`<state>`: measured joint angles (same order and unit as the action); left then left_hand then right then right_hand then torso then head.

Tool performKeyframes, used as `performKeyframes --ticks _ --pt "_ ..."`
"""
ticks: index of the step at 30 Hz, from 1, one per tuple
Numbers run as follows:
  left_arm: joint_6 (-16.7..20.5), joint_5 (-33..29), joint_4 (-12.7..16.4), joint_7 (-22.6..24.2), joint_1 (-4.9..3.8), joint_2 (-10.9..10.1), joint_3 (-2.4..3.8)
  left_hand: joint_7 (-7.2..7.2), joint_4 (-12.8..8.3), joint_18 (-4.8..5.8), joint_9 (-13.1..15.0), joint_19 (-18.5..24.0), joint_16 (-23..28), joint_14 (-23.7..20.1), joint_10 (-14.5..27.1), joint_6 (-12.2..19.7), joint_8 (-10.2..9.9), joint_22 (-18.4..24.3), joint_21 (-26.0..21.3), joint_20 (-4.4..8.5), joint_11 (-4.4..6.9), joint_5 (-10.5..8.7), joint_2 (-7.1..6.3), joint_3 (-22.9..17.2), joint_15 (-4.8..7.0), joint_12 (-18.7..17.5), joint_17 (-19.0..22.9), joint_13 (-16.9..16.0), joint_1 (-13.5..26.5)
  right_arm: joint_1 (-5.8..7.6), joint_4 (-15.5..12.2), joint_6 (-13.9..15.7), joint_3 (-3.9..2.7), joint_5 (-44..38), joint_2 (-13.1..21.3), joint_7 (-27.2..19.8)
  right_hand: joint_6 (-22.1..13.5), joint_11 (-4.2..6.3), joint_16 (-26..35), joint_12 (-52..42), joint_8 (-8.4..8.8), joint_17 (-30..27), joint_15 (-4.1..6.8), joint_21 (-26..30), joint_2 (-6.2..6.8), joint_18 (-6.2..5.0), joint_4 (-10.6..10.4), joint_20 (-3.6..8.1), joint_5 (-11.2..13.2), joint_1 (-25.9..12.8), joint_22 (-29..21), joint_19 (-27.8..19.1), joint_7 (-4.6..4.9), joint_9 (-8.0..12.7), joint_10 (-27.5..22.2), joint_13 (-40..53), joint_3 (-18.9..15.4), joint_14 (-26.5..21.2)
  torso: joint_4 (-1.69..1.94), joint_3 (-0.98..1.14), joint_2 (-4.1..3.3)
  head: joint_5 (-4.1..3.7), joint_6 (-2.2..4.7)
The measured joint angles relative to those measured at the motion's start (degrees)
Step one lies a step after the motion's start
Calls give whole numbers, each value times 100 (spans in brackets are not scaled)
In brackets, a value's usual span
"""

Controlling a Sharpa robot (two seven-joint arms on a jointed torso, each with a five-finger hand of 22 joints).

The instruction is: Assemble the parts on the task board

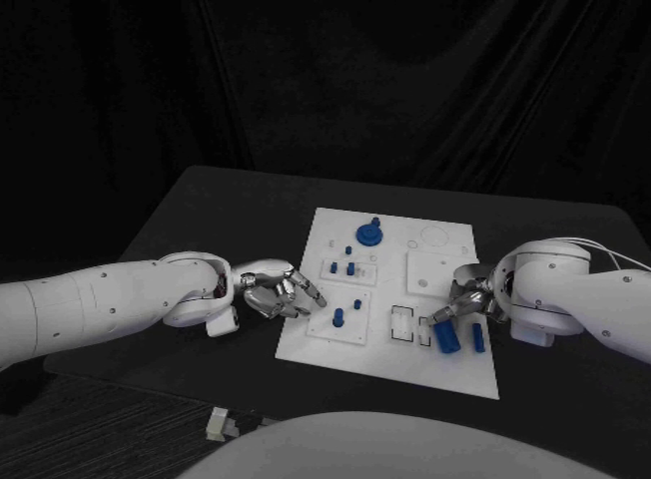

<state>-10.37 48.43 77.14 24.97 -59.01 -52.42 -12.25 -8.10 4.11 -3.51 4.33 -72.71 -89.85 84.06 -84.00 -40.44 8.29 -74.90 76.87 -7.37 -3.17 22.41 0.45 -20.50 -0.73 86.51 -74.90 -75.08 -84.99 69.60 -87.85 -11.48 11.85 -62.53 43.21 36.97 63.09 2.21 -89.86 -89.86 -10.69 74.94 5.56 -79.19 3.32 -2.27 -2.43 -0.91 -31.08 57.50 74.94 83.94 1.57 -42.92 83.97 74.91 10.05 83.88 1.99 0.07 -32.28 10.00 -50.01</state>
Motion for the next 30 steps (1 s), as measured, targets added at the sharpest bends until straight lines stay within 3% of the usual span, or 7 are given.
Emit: performKeyframes --ticks 2,9,17,30 --pt "-4 0 -2 -3 0 0 0 0 0 0 2 0 0 0 0 0 0 0 0 0 0 0 0 0 0 0 0 0 0 -3 -4 29 2 17 17 0 -9 27 0 0 -47 0 19 44 0 1 -2 17 -156 0 0 17 -9 -36 -6 0 2 18 0 0 0 0 0" --pt "-19 0 -7 -14 0 0 -2 0 0 0 2 0 0 0 0 0 0 0 0 0 0 0 0 0 0 0 0 -2 0 -5 -55 174 6 111 104 1 -58 49 0 0 -215 0 47 66 0 1 -112 41 -171 0 -1 0 -44 -37 -6 0 112 9 -1 0 -1 5 0" --pt "-29 0 -10 -26 0 -3 0 0 0 0 2 0 0 0 0 0 0 0 0 0 0 0 0 0 0 1 0 -1 0 12 -172 342 9 243 223 -1 -93 49 0 0 -239 -1 47 66 -1 1 -137 40 -176 -1 -1 0 -48 -82 -6 0 137 8 -1 0 0 14 0" --pt "-35 0 -11 -36 0 -10 -1 -20 0 0 1 20 0 0 0 -20 0 0 0 -20 0 0 18 0 0 2 0 3 18 201 -342 498 5 594 324 -3 -116 48 0 0 -238 -1 46 66 -1 2 -153 40 -177 -2 -2 -1 -24 -125 -5 -1 153 7 0 0 0 15 0"
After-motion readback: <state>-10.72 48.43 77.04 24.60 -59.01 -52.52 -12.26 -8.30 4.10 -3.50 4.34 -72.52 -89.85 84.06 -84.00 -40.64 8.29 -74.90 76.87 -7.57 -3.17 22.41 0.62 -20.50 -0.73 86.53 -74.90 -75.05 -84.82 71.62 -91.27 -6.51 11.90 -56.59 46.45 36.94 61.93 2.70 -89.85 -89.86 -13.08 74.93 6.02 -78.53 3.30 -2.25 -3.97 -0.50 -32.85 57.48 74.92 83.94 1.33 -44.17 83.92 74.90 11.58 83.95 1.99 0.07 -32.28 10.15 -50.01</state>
